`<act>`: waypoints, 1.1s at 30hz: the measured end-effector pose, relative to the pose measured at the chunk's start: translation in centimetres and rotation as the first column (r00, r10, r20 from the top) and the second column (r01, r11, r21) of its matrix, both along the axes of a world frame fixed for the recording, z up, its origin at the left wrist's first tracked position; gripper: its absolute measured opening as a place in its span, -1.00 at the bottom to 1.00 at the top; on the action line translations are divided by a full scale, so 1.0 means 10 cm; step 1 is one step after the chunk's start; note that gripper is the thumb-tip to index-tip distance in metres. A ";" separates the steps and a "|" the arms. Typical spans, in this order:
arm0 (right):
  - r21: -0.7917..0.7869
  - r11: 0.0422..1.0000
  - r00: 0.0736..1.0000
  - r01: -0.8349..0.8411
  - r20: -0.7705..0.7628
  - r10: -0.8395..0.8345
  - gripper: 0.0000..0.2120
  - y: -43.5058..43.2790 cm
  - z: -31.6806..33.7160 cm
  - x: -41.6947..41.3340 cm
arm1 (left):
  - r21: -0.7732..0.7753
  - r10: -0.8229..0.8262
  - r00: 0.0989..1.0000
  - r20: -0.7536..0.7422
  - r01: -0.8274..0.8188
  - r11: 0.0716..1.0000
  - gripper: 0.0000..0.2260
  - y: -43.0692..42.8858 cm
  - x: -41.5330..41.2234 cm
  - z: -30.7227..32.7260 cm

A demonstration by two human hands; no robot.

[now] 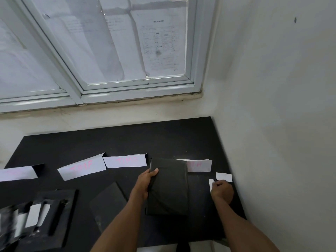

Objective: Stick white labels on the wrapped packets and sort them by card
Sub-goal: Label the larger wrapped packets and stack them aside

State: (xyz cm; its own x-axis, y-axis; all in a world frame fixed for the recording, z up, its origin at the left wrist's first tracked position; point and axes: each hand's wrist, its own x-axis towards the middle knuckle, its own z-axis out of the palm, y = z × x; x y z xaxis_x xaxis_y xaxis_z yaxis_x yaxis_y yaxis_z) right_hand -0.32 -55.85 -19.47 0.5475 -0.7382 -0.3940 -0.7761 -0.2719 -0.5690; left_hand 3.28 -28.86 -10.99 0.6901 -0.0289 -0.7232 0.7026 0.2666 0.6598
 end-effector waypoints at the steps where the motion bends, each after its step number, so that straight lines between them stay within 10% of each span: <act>1: 0.001 1.000 1.000 0.005 0.004 -0.005 -0.94 0.00 -0.01 0.02 | 0.002 0.003 1.000 -0.001 -0.003 1.000 -0.79 0.01 0.01 -0.02; 11: 0.104 0.994 0.929 -0.039 0.371 -0.002 -0.93 0.35 0.48 0.13 | -0.008 0.028 1.000 0.003 -0.028 1.000 -0.84 0.08 0.03 0.01; 18: 0.328 0.817 0.808 -0.474 0.530 0.256 -0.77 1.22 1.17 0.23 | 0.003 0.076 0.996 0.053 -0.077 0.997 -0.72 0.31 0.01 0.10; 33: -0.155 0.836 0.698 -0.526 0.483 0.529 -0.72 2.60 1.74 0.04 | 0.009 0.023 0.972 0.232 -0.026 1.000 -0.66 1.38 -0.13 0.85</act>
State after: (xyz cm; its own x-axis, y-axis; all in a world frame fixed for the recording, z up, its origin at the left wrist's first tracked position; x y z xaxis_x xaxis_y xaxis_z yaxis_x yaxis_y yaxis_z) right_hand 0.11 -29.85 -2.07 0.9620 -0.2702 0.0396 -0.1219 -0.5545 -0.8232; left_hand 1.98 -15.11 -2.47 0.8396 -0.0027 -0.5432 0.5232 0.2732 0.8073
